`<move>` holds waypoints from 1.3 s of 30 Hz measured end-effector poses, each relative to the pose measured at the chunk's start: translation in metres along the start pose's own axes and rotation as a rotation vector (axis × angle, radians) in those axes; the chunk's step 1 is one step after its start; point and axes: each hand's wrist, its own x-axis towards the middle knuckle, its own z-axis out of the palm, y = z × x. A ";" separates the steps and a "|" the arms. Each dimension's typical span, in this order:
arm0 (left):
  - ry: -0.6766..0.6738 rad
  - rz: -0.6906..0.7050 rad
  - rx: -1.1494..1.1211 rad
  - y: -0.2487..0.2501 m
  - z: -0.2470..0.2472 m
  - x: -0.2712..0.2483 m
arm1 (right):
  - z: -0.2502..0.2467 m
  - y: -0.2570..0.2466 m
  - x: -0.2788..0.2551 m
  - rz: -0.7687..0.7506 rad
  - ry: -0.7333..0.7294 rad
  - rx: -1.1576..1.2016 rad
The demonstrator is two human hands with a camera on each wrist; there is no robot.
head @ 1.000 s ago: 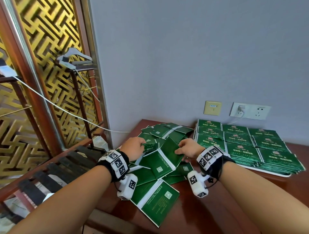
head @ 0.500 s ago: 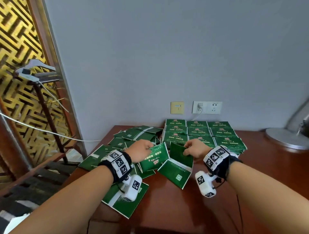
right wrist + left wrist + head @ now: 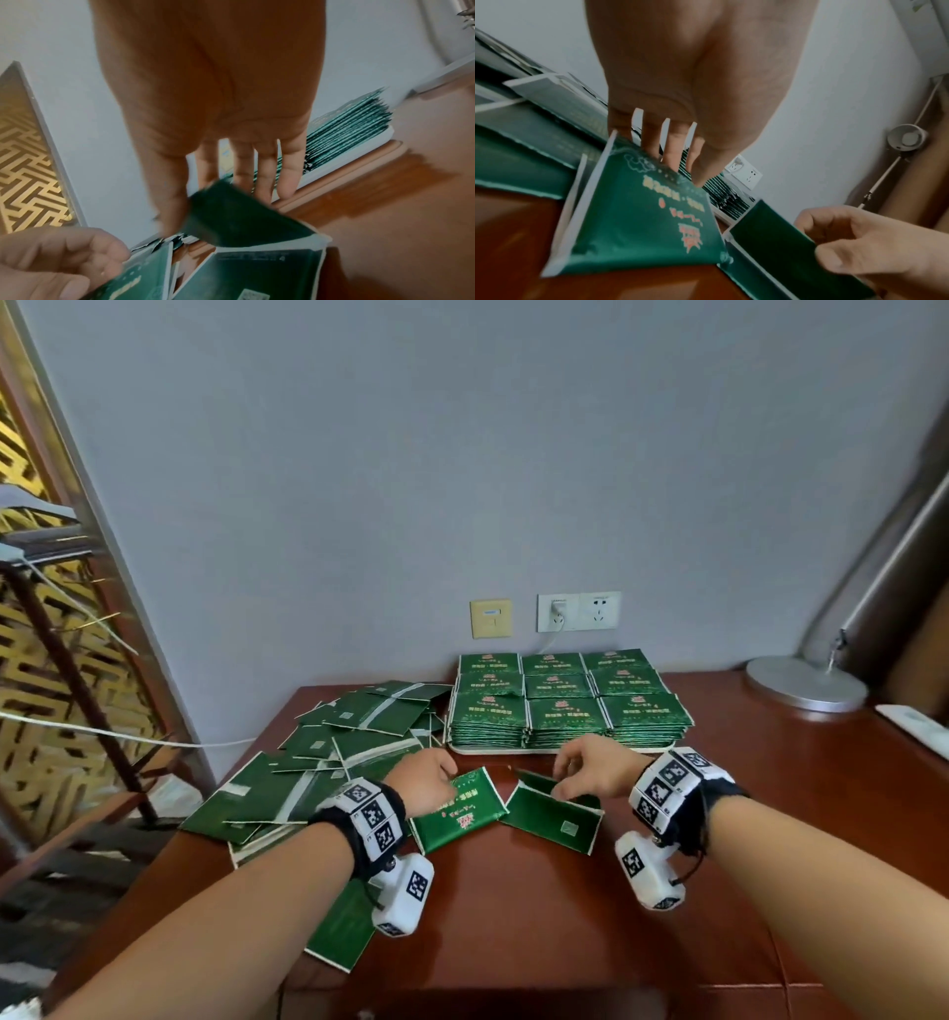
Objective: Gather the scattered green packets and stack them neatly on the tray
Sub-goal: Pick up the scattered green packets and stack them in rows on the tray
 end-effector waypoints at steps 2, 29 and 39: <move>-0.004 -0.007 0.061 -0.003 0.002 0.001 | 0.004 -0.002 0.000 -0.034 -0.049 -0.023; -0.087 0.009 0.209 0.006 0.014 0.007 | 0.030 -0.014 0.031 0.010 -0.130 -0.114; -0.008 -0.029 -0.036 0.025 0.000 0.008 | 0.001 -0.006 0.017 0.054 0.018 0.101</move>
